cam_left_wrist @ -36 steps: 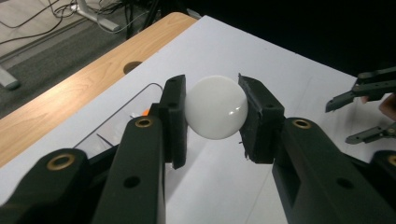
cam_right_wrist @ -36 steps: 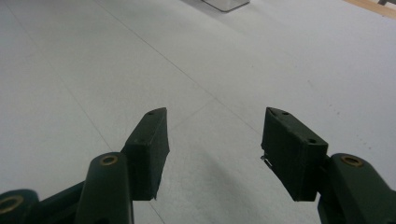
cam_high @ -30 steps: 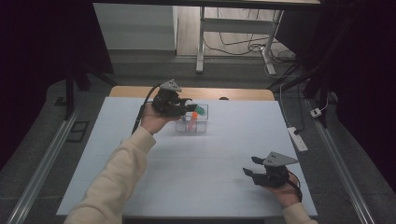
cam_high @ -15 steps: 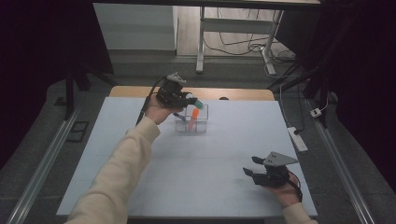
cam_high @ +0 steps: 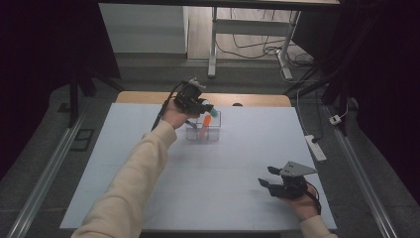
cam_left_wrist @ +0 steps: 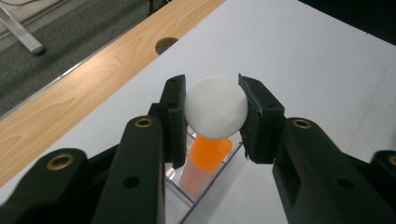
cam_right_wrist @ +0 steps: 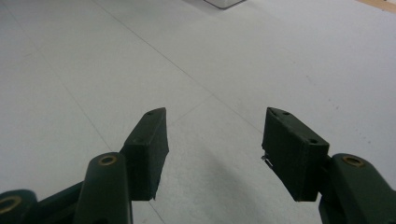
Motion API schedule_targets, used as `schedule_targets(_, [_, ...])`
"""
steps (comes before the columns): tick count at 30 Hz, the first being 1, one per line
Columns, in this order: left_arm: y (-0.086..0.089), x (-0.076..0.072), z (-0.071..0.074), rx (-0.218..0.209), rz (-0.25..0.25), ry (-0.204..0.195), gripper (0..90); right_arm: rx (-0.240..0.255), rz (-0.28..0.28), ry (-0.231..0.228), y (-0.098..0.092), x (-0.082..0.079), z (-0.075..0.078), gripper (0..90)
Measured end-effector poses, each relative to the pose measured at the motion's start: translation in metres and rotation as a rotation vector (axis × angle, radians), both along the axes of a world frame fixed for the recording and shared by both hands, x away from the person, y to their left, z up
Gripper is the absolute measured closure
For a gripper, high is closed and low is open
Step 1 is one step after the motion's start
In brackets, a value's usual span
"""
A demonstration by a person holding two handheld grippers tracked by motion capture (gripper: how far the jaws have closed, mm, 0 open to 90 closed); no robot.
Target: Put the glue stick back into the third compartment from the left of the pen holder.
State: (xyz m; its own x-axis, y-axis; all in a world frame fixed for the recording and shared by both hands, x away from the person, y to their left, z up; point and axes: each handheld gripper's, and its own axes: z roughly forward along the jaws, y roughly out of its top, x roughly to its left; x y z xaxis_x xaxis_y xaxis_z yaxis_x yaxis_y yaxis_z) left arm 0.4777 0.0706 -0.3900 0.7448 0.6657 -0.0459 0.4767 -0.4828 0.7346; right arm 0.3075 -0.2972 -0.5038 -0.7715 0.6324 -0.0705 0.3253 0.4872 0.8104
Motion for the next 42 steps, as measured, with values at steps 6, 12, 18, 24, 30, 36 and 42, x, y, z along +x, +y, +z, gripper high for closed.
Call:
schedule_targets(6, [-0.003, 0.000, -0.002, -0.027, 0.001, -0.017, 61.4, 0.003, 0.005, -0.003, 0.001, -0.001, 0.000, 39.5])
schedule_targets(12, [0.001, -0.004, 0.004, -0.100, 0.018, -0.036, 42.2, 0.002, 0.003, -0.002, 0.000, 0.000, 0.000, 39.3])
schedule_targets(18, [0.004, -0.012, 0.005, -0.094, -0.013, -0.040, 42.0, 0.001, -0.003, -0.007, 0.000, -0.001, 0.000, 39.1])
schedule_targets(24, [0.006, -0.023, 0.004, -0.099, -0.042, -0.040, 42.5, -0.002, 0.001, -0.002, 0.000, 0.000, 0.000, 39.0])
schedule_targets(30, [0.012, -0.037, -0.002, -0.091, -0.073, -0.039, 43.1, -0.003, 0.004, -0.002, 0.001, 0.000, 0.000, 39.0])
schedule_targets(36, [0.019, -0.054, -0.009, -0.105, -0.086, -0.046, 43.3, -0.002, 0.002, -0.002, 0.001, 0.000, 0.000, 38.9])
schedule_targets(42, [0.030, -0.072, -0.021, -0.095, -0.079, -0.050, 43.2, 0.000, 0.002, -0.004, 0.000, 0.000, 0.000, 38.9])
